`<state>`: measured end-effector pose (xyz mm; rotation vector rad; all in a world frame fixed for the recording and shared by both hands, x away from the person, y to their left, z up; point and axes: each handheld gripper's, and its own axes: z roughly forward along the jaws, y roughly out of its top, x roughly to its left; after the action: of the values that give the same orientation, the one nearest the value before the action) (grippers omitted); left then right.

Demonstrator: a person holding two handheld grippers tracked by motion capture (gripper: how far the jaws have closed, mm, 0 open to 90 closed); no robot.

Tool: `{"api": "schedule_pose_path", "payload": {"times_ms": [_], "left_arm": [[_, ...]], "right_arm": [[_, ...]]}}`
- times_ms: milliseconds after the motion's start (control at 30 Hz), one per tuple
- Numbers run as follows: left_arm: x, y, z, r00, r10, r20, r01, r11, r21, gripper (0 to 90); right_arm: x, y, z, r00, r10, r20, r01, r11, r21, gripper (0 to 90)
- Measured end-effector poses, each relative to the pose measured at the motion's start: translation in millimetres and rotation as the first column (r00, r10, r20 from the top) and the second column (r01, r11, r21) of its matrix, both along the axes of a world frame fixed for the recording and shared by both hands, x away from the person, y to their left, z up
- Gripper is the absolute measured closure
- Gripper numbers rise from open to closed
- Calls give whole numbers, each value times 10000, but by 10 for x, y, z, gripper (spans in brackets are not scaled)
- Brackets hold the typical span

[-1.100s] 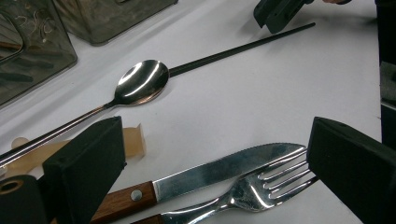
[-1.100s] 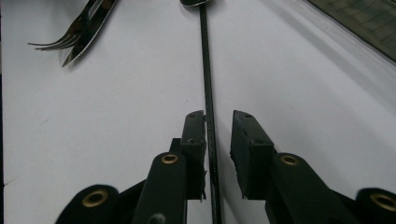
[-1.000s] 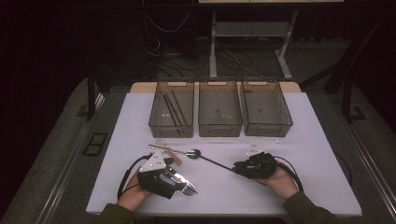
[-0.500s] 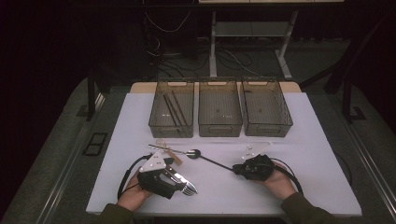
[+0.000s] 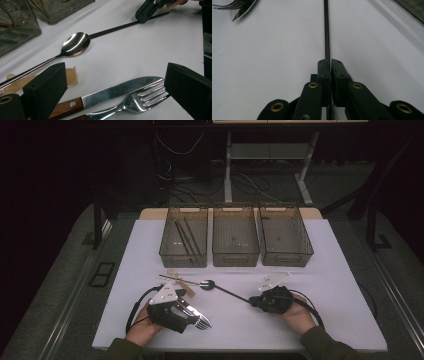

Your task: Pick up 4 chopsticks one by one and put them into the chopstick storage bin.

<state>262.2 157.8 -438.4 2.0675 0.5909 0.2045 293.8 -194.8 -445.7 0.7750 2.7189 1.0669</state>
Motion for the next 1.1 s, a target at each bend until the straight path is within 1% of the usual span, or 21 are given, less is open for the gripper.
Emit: {"api": "schedule_pose_path", "payload": {"times_ms": [67,233,367,600,733,933,1000,1100], "left_arm": [[0,-1,0,10000,-5,4,5,10000,-16,41],[-1,-4,-1,10000,-1,-9,1,10000,-13,41],[-1,-3,-1,10000,1,-7,-1,10000,-14,42],[3,-3,-4,10000,-1,4,1,10000,-42,41],[4,-3,-4,10000,-6,1,6,10000,-31,41],[4,-4,-5,10000,-2,-1,2,10000,-30,41],[4,-3,-4,10000,-2,-3,2,10000,-28,41],[5,-3,-5,10000,0,-2,0,10000,-24,41]], "right_arm": [[6,-23,16,10000,-71,-4,71,10000,-2,864],[24,-90,69,9998,-180,-1,180,9994,291,864],[32,-120,92,9997,-227,23,226,9990,393,864],[41,-176,149,9994,-349,-1,348,9958,848,864],[37,-201,194,9994,-343,75,334,9945,990,864],[37,-254,289,9984,-488,278,444,9893,1389,864],[40,-269,310,9983,-521,257,475,9868,1546,863],[45,-281,336,9981,-555,268,503,9850,1648,864]]}}
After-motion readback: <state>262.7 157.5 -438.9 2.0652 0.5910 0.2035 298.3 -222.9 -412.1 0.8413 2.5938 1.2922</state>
